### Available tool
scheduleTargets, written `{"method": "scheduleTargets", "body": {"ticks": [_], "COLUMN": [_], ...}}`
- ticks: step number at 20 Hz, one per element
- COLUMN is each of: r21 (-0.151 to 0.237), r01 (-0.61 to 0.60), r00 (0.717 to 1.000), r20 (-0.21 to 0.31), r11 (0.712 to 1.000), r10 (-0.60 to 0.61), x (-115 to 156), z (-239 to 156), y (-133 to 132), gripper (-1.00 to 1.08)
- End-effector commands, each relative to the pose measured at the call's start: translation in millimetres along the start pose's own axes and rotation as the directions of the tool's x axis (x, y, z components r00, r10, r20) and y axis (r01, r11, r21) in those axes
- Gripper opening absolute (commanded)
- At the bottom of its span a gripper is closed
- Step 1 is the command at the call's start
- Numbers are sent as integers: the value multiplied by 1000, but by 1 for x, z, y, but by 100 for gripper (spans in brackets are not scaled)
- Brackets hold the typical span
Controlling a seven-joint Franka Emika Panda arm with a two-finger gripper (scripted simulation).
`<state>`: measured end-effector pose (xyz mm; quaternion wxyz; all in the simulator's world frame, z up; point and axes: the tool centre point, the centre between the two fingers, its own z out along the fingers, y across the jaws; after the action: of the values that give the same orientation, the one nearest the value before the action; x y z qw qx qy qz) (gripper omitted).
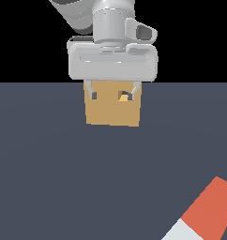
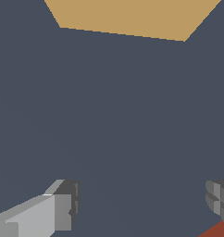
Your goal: Insert the peg into the horizontal hole in a box.
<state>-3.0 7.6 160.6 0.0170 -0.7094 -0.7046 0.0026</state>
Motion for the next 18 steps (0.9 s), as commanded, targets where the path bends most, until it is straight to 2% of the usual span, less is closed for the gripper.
{"method": "scheduleTargets", "body": {"ticks": [1,7,12,15,18], "r21": [0,-1,-5,-8,-12], "r01": [0,-36,-122,-200,-298], "r00": [1000,999,993,980,954], "r20": [0,1,2,2,2], "r11": [1000,999,993,980,954], "r10": [0,36,122,200,298], "x": [0,-8,-26,-45,-70], "z": [0,3,12,19,28], "y": [0,6,21,32,45], "gripper": [100,100,100,100,100]}}
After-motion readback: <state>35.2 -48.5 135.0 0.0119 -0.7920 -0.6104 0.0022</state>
